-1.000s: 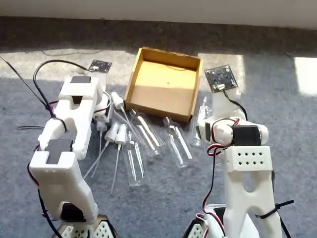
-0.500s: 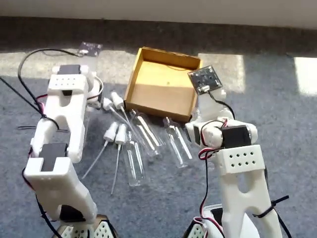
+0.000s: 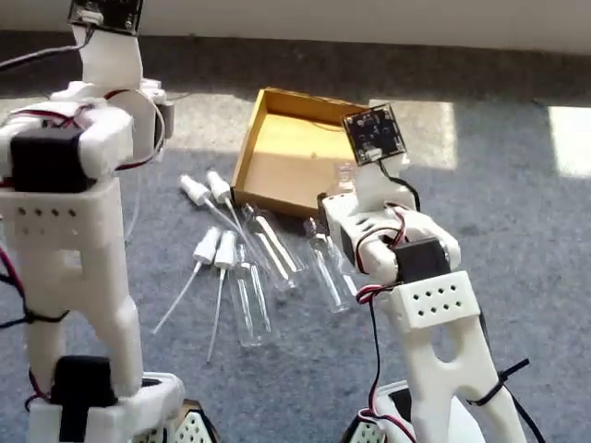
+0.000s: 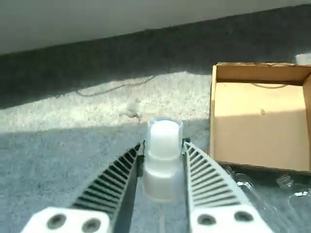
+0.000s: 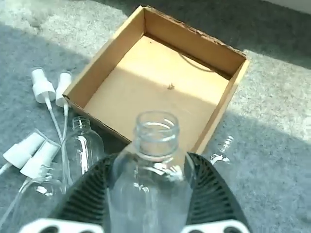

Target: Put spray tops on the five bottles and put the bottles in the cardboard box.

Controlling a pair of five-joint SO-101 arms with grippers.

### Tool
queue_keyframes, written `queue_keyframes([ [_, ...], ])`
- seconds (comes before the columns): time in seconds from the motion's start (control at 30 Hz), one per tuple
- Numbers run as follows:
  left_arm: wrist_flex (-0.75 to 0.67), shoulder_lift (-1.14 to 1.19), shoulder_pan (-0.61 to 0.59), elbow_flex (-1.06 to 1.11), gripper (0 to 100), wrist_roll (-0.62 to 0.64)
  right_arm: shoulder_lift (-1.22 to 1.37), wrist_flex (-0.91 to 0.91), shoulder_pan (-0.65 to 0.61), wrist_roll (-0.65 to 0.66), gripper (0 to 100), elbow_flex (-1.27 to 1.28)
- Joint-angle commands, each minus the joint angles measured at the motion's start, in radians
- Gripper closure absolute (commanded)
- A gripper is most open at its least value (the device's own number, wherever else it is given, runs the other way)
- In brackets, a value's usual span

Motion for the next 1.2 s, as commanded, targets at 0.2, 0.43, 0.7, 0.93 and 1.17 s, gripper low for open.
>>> queue_keyframes([
  [0.2, 0.0, -0.179, 0.156, -0.045, 100, 0.104, -0.3, -0.179, -0.111, -0.018, 99.4, 0.2],
  [0.43, -0.084, -0.179, 0.312, -0.045, 100, 0.104, -0.575, -0.291, -0.114, -0.026, 99.4, 0.467],
  [0.7, -0.396, -0.185, 0.481, 0.111, 100, 0.204, -0.696, -0.291, -0.12, -0.028, 99.4, 0.522],
  [0.93, -0.71, -0.186, 0.573, 0.28, 100, 0.204, -0.786, -0.294, -0.16, -0.028, 99.4, 0.616],
  [1.17, -0.706, -0.188, 0.604, 0.26, 100, 0.209, -0.791, -0.295, -0.162, -0.028, 99.4, 0.641],
])
